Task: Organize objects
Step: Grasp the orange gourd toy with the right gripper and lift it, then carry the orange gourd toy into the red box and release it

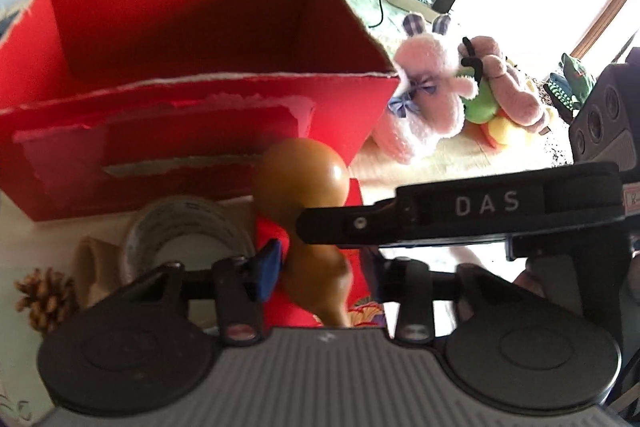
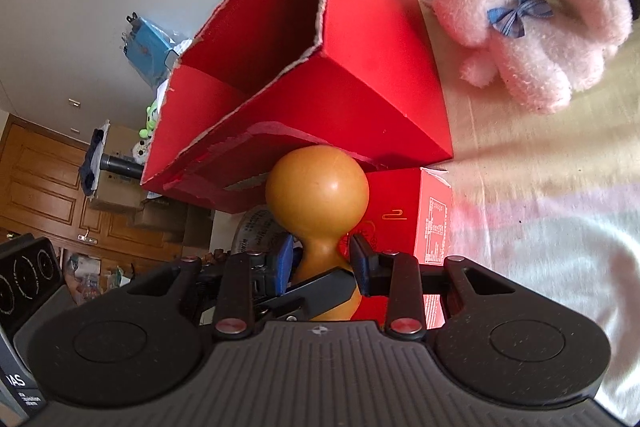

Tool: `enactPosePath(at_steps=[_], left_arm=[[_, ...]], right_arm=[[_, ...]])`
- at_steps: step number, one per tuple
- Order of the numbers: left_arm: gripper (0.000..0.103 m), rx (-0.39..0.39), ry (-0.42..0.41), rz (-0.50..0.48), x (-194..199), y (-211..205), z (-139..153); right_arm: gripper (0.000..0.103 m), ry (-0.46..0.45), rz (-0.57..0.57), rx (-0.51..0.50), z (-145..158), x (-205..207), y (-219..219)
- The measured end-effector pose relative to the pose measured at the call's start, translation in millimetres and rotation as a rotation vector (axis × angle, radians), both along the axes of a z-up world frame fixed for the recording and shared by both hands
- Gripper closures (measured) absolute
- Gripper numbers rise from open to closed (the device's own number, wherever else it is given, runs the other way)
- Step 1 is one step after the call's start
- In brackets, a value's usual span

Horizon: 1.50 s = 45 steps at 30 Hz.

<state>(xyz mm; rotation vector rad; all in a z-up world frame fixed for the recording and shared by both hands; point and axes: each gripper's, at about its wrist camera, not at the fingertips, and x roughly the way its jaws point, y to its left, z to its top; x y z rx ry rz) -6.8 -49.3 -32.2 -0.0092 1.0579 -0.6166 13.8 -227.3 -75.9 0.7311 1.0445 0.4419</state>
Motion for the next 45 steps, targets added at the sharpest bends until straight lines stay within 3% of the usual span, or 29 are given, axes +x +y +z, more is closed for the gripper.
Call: enactPosePath(at_steps=[7, 14, 21, 27, 30, 39, 45], left_arm=[[0.069, -0.012, 0.015, 0.024, 4, -4, -2], [0.069, -0.022, -0.050, 0.004, -17, -5, 30], [0.069, -0.078, -0.202, 0.023, -27, -7, 90], [0.069, -0.059, -0.320, 0.061, 11, -7, 120], [0.069, -0.056, -0.310, 0.055, 41, -3, 119], [0.068, -0.051, -0.209, -0.019, 116, 19, 81], [0.068, -0.048, -0.103, -0.069, 155, 18, 49]], right_arm=[[0.071, -0.024, 0.051, 0.011, 7, -1, -9], [0.073, -0.126, 0.143, 0.021, 47, -15, -33], [0.073, -0.315, 0.174, 0.015, 104, 3, -44], [0.073, -0.331, 0.124, -0.036, 124, 56, -21], [0.073, -0.319, 0.099, -0.082, 120, 77, -7], [0.073, -0.250, 0.038, -0.237, 97, 112, 22], [0.083, -0.205, 0.007, -0.333, 84, 125, 31]])
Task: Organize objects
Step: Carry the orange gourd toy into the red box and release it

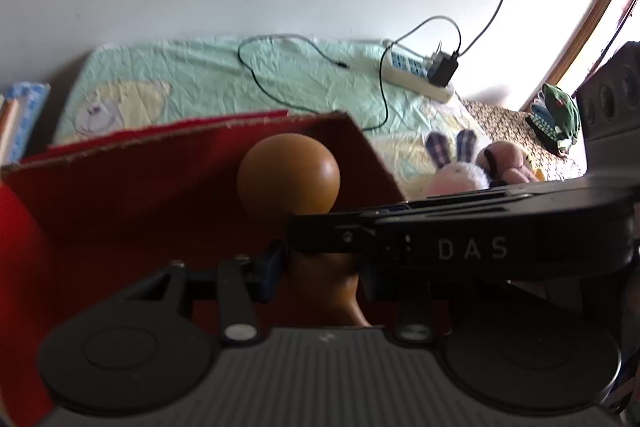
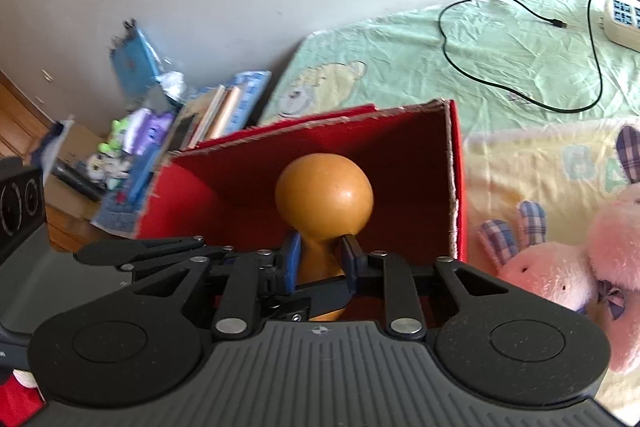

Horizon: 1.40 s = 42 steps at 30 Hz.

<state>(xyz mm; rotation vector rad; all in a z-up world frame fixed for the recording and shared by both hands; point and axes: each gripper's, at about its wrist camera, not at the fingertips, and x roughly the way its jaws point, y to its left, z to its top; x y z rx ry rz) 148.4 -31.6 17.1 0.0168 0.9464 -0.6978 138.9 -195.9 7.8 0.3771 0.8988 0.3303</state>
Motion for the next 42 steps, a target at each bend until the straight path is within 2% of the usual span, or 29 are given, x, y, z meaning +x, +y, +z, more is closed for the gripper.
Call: enactPosePath(at_steps=[1, 7, 13, 15, 23, 25, 27, 33, 34, 36, 37, 42], left_arm=[[0.068, 0.003, 0.017, -0.005, 5, -1, -3], [0.070, 0.013, 0.103, -0.046, 18, -9, -25], [0.070, 0.051, 0.109, -0.065, 20, -11, -35], [0.070, 0.038, 0.116, -0.058, 20, -5, -33], [0.069, 0.048, 0.077, 0.045, 9, 34, -22], [0.069, 0.071, 0.066, 0.073, 7, 42, -22], [0.069, 0.097, 0.055, 0.101, 5, 47, -22], [0.069, 0.160, 0.026, 0.182, -2, 53, -17], [0.067, 0.174, 0.018, 0.192, -4, 52, -17], [0.057, 0.198, 0.008, 0.208, -7, 52, -15], [0.055, 0.209, 0.006, 0.216, -8, 50, -14], [0.054, 0.227, 0.003, 0.264, -15, 51, -9]], right_arm=[[0.089, 0.005, 0.002, -0.010, -2, 1, 1], [0.090, 0.011, -0.033, -0.067, -5, 2, 4], [0.092, -0.017, -0.039, -0.095, -3, -4, 5], [0.092, -0.019, -0.046, -0.099, -3, -6, 6], [0.091, -0.019, -0.066, -0.107, -4, -6, 10], [0.089, -0.010, -0.071, -0.101, -5, -7, 12], [0.081, 0.001, -0.077, -0.086, -6, -9, 14], [0.079, -0.025, -0.098, -0.099, -4, -27, 26], [0.079, -0.030, -0.097, -0.104, -3, -30, 27], [0.078, -0.037, -0.095, -0.108, -2, -35, 29], [0.079, -0.040, -0.095, -0.108, -2, -37, 29], [0.078, -0.054, -0.104, -0.098, 2, -47, 24]])
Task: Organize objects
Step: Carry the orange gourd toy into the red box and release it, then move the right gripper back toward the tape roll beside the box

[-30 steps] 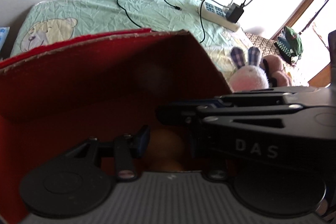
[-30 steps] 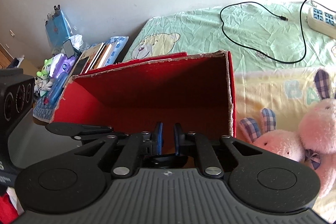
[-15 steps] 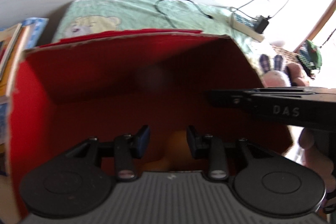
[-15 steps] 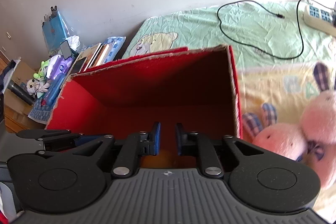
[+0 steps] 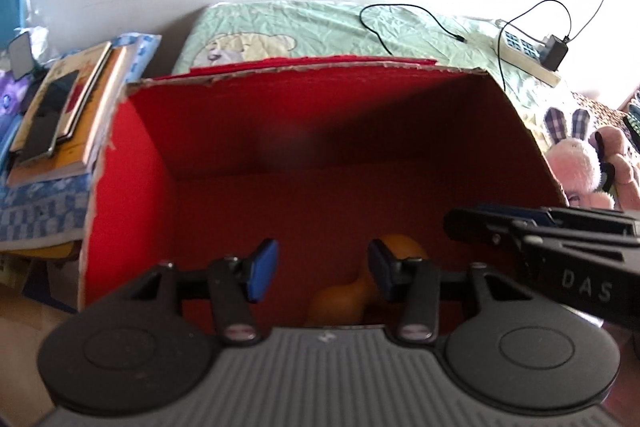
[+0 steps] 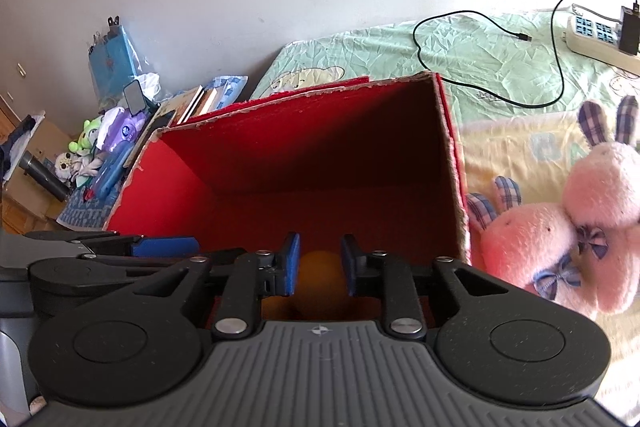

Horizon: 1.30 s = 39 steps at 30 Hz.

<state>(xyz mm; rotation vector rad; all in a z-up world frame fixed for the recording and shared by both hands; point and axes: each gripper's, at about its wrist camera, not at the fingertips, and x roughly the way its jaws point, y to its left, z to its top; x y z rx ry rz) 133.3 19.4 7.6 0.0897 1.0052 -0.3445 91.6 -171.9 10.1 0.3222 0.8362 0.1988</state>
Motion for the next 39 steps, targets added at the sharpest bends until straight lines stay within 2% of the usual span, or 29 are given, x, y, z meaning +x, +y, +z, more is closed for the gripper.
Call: enactPosePath(at_steps=[6, 15, 24, 33, 39], left_arm=[[0.045, 0.057, -0.032, 0.050, -15, -7, 8], [0.043, 0.126, -0.099, 0.120, -48, -18, 22], [0.042, 0.163, -0.151, 0.212, -82, -22, 34], [0.039, 0.175, -0.164, 0.280, -107, -20, 40], [0.038, 0.188, -0.141, 0.305, -118, -18, 34]], right_arm=[[0.078, -0.003, -0.003, 0.044, 2, -17, -9], [0.078, -0.068, 0.067, 0.091, 11, -44, -16], [0.078, -0.133, 0.168, 0.114, 18, -66, -18], [0.078, -0.158, 0.235, 0.142, 21, -80, -14], [0.078, -0.147, 0.263, 0.149, 17, -89, -9]])
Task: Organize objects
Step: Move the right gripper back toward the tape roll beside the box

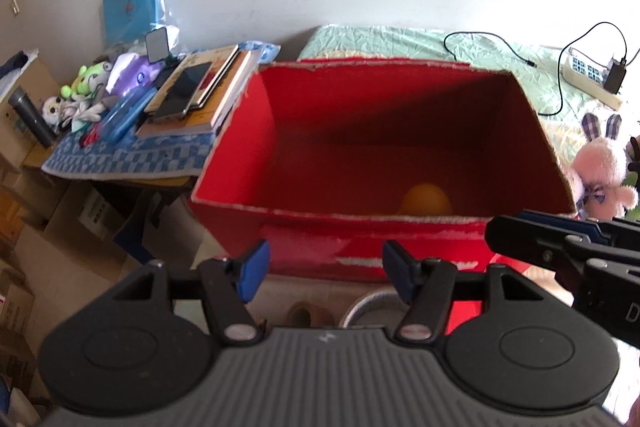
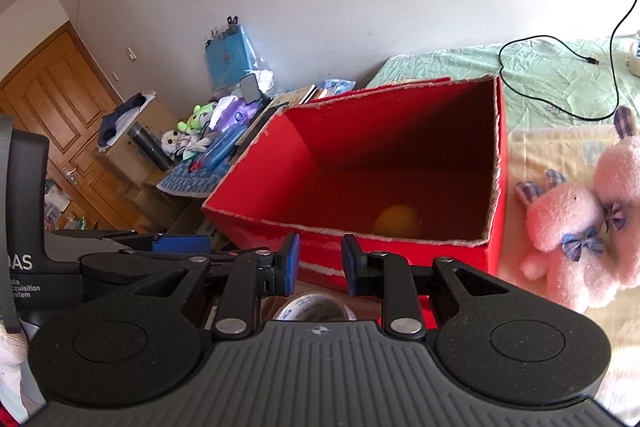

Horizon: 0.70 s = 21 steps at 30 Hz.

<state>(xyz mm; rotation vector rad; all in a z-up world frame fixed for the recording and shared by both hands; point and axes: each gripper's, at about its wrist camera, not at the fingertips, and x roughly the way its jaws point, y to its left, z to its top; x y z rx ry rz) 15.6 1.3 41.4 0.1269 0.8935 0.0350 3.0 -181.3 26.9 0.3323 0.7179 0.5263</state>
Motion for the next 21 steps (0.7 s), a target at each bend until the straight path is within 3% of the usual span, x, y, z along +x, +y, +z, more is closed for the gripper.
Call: enactPosePath(at_steps=[21], left_arm=[[0.033, 0.036, 0.115, -0.061, -27, 0, -34]], right_arm=[[0.078, 0.095, -0.023, -0.001, -22, -23, 9]])
